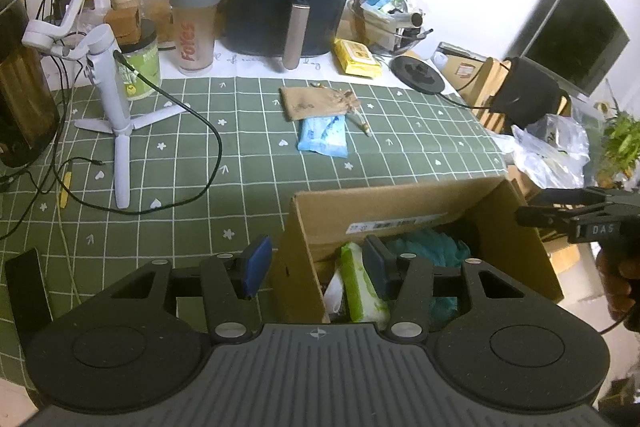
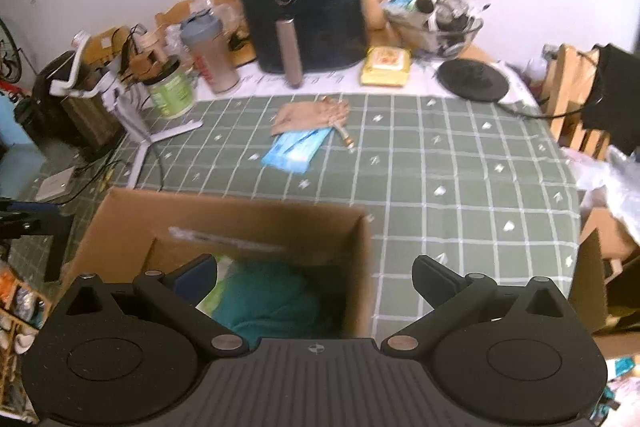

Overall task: Organize soft objects
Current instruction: 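Move the right gripper to the brown drawstring pouch on the mat, then grasp the brown drawstring pouch with the right gripper, then grasp the blue wipes packet with the left gripper while the right holds the pouch, then carry the blue packet with the left gripper while the right carries the pouch to the box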

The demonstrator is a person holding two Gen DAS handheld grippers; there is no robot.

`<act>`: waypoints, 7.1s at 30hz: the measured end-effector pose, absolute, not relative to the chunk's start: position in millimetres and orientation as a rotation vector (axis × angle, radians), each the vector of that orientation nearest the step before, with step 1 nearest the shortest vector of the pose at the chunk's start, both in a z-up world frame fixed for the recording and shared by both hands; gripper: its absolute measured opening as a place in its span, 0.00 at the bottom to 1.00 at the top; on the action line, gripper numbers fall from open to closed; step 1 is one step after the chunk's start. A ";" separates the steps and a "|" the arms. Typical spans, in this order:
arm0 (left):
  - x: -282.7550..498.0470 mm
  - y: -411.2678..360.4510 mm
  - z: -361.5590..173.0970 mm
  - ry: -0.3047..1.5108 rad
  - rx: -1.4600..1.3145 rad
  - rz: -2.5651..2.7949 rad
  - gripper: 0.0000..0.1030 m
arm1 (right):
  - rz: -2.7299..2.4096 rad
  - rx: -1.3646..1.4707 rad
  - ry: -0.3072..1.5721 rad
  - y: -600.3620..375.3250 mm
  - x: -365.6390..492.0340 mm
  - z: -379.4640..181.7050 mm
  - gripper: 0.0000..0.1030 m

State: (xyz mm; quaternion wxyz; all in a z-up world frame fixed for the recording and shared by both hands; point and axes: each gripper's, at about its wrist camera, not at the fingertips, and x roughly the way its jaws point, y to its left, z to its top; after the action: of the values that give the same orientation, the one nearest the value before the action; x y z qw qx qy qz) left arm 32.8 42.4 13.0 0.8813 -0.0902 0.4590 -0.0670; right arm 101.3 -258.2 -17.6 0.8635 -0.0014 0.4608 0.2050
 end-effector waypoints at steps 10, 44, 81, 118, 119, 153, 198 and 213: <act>48.4 42.4 12.9 0.936 -0.190 -0.092 0.61 | 0.438 -0.069 0.966 -279.5 144.2 -18.9 1.00; 75.7 24.9 15.4 0.910 -0.244 -0.050 0.61 | 0.777 -0.168 0.944 -219.5 318.1 -105.3 1.00; 53.9 50.3 6.8 0.961 -0.308 0.104 0.61 | 0.708 0.316 1.094 -182.2 417.7 -194.0 0.14; 156.8 28.7 15.1 0.928 -0.052 -0.121 0.61 | 0.497 0.059 0.871 -286.9 309.8 -78.4 0.13; 161.3 27.7 12.6 0.935 -0.045 -0.127 0.61 | 0.485 0.057 0.870 -289.7 306.3 -77.6 0.13; 340.2 -35.3 -135.1 1.280 0.017 -0.166 0.76 | 0.297 0.207 0.898 -361.9 228.5 -81.9 0.13; 284.5 -12.8 -46.4 1.054 0.058 -0.212 0.56 | 0.457 0.216 0.839 -333.4 207.2 -29.0 0.13; 207.4 7.6 17.9 0.950 -0.010 -0.223 0.56 | 0.601 0.233 0.827 -311.4 169.7 -0.9 0.13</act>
State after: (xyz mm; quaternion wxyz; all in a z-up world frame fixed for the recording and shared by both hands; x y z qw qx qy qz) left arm 207.4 7.6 17.9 0.8833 -0.0047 0.4564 -0.1071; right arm 169.7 -311.4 -0.9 0.8657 0.1112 0.3947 0.2870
